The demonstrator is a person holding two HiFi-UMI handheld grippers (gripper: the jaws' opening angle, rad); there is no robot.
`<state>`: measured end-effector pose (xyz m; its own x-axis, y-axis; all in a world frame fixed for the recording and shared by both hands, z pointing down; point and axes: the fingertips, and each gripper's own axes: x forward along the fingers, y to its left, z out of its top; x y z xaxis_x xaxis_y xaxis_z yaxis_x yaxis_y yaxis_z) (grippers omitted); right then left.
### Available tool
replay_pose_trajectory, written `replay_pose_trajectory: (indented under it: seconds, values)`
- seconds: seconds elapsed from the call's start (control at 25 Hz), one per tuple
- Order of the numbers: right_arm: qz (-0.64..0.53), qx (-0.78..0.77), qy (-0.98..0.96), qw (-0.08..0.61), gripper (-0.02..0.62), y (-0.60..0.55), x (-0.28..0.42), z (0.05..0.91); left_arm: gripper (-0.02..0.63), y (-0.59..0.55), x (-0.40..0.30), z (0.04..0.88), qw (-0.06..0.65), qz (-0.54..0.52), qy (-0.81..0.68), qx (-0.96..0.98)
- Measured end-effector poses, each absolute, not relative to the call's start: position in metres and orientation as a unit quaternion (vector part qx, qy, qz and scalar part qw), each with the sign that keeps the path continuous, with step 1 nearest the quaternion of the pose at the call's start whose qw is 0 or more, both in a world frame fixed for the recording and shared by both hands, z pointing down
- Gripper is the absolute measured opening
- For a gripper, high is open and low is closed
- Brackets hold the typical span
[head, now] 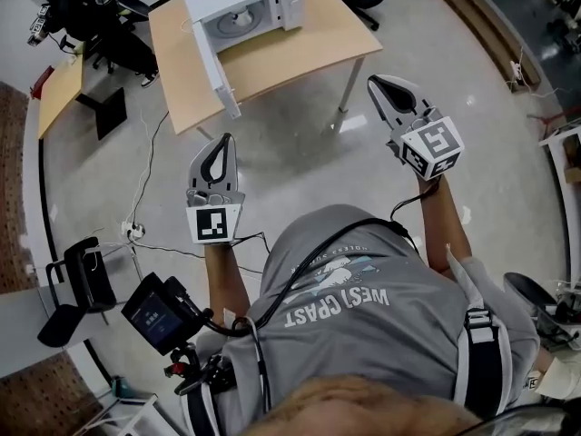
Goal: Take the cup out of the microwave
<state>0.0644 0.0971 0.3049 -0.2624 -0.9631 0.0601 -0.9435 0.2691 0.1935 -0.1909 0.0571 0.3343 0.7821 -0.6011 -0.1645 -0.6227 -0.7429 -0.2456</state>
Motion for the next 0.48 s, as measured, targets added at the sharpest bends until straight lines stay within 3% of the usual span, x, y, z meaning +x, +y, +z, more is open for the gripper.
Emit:
replay_pose_trajectory:
  seconds: [0.48]
  values:
    - [-0.04, 0.561, -0.821, 0.097, 0.012, 0.016, 0.04, 0.322, 0.043, 0.03, -0.201, 0.34, 0.12, 0.028, 0.346, -0.93]
